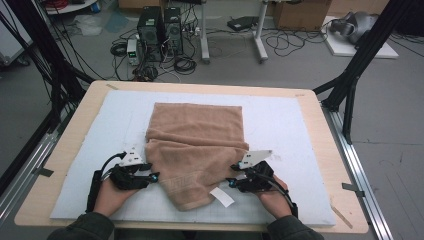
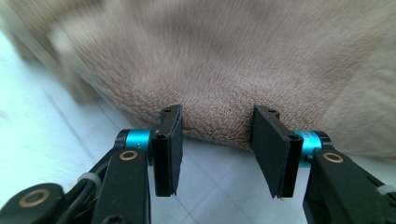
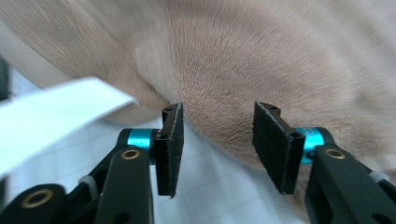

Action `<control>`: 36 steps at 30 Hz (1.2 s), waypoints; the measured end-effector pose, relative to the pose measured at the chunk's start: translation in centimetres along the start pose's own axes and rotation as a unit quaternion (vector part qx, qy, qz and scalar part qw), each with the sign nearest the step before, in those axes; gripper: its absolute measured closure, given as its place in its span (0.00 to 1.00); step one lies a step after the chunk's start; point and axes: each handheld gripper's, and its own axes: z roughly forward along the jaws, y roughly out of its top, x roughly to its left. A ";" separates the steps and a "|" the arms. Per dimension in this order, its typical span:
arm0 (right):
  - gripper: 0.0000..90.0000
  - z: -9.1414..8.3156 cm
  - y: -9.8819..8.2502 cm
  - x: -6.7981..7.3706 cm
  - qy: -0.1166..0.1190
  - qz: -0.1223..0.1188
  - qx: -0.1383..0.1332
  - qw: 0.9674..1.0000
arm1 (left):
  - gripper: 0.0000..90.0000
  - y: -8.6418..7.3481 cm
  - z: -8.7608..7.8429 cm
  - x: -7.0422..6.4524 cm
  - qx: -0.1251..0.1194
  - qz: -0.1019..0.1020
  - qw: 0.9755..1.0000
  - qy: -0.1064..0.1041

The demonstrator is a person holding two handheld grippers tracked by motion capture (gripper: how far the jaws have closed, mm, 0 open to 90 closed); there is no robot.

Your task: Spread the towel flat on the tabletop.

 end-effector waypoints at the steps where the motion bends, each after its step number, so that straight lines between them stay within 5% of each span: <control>1: 0.57 0.0 0.0 0.0 0.000 0.000 0.000 1.000 | 0.59 0.0 0.2 0.1 -0.009 -0.007 1.000 -0.007; 3: 0.59 1.3 0.1 -0.2 -0.015 0.007 0.009 1.000 | 0.64 0.3 0.6 0.2 -0.012 -0.007 1.000 -0.017; 6: 0.76 2.5 0.6 -0.3 -0.027 0.000 0.010 1.000 | 0.82 0.5 0.9 -0.5 -0.015 0.012 1.000 -0.015; 10: 0.93 2.5 0.8 -0.4 -0.011 -0.005 0.000 1.000 | 0.90 0.6 0.5 -1.2 -0.018 0.026 0.999 -0.002; 15: 0.94 -0.3 0.4 0.3 0.002 -0.011 -0.019 1.000 | 0.90 0.7 -2.2 -1.3 -0.060 0.016 0.998 -0.002; 22: 0.95 -6.6 1.4 1.9 -0.002 -0.024 -0.083 0.996 | 0.91 2.5 -7.5 -1.4 -0.134 0.021 0.990 0.035; 25: 0.94 -8.3 2.6 2.0 -0.019 -0.037 -0.093 0.995 | 0.91 4.0 -8.2 -1.2 -0.136 0.026 0.990 0.039; 27: 0.94 -8.2 3.4 1.3 -0.032 -0.040 -0.075 0.996 | 0.91 5.0 -7.3 -0.7 -0.117 0.035 0.991 0.050; 29: 0.94 -6.8 3.9 0.0 -0.041 -0.034 -0.047 0.997 | 0.91 5.8 -5.4 0.2 -0.099 0.018 0.994 0.051; 31: 0.94 -4.7 3.8 -1.9 -0.043 -0.011 -0.022 0.999 | 0.90 6.3 -3.1 1.1 -0.077 0.015 0.995 0.069; 36: 0.93 0.2 2.5 -6.4 -0.042 0.061 0.026 0.997 | 0.90 6.7 2.4 3.1 -0.041 -0.005 0.997 0.071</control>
